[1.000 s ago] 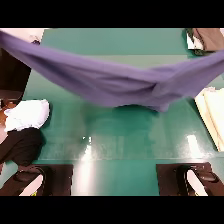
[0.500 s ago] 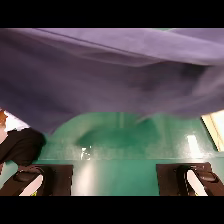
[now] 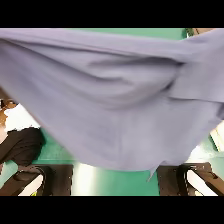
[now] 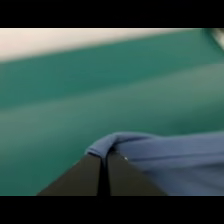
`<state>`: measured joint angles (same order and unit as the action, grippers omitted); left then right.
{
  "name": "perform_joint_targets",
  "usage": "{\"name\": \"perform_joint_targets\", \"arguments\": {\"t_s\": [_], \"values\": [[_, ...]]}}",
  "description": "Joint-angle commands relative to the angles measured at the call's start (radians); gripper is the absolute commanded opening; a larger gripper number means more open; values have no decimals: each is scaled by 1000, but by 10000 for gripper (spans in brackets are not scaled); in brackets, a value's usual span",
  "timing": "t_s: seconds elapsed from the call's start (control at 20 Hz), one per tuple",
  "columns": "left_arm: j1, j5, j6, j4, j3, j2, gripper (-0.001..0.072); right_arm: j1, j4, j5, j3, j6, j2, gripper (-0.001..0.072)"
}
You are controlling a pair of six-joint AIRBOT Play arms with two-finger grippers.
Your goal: Fold the shirts.
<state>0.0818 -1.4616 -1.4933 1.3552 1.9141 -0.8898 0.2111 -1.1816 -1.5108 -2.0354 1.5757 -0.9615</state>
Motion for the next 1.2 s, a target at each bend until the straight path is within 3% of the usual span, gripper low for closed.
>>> {"name": "perform_joint_targets", "arguments": {"t_s": [0.0,0.4,0.65,0.95,1.15], "values": [[0,-8,10,39,-229,-95,24,0,2,-82,193,20,-127,23],[0,239,63,39,-387,-471,24,-5,4,201,489,-82,-404,23],[0,393,100,63,-387,-562,24,-5,5,371,602,-139,-443,23],[0,335,113,160,-494,-566,24,-31,0,380,780,-208,-374,23],[0,370,113,156,-642,-567,25,-24,0,438,924,-209,-320,23]]}}
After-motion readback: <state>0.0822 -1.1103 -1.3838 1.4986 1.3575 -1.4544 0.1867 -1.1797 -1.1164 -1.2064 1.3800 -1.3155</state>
